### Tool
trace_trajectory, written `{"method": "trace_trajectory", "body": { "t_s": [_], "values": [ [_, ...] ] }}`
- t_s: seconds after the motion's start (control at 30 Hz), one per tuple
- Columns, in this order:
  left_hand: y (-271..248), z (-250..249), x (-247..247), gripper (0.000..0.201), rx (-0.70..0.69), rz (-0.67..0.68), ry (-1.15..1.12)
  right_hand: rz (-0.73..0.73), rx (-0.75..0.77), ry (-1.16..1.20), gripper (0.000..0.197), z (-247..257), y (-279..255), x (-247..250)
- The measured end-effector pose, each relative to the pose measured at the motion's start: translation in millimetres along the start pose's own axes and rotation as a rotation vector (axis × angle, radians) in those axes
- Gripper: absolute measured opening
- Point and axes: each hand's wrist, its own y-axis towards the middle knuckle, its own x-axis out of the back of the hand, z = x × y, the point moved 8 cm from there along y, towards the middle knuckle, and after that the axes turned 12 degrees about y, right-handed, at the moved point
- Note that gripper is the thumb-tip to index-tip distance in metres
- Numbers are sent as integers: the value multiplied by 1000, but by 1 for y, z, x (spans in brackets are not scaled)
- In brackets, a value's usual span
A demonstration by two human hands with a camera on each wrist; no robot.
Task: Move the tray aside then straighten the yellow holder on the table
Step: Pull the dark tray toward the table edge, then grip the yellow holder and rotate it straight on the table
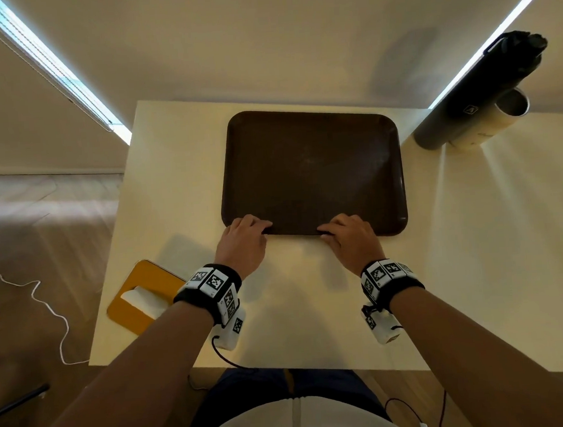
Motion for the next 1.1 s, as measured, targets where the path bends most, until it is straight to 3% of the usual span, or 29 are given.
{"method": "trace_trajectory", "body": {
  "t_s": [0.2, 0.33, 0.57, 0.67, 0.8, 0.9, 1.0, 1.1],
  "values": [
    [-30, -17, 29, 48, -43, -97, -98, 48, 93, 15, 35, 26, 0, 4],
    [-71, -5, 50, 47, 23, -195, -120, 69, 210, 121, 36, 65, -7, 2],
    [-165, 59, 73, 53, 194, -330, -129, 265, 415, 284, 42, 157, -23, -39],
    [-203, 102, 74, 60, 290, -350, -176, 326, 424, 310, 46, 190, -28, -61],
    [-234, 156, 65, 74, 338, -301, -252, 422, 360, 301, 60, 220, -29, -93],
    [-238, 188, 50, 99, 338, -158, -275, 472, 274, 279, 79, 233, -27, -116],
    [-230, 204, 35, 123, 322, 12, -314, 461, 184, 301, 95, 242, -23, -131],
    [-218, 208, 28, 134, 257, 60, -306, 422, 125, 325, 99, 249, -22, -138]
  ]
}}
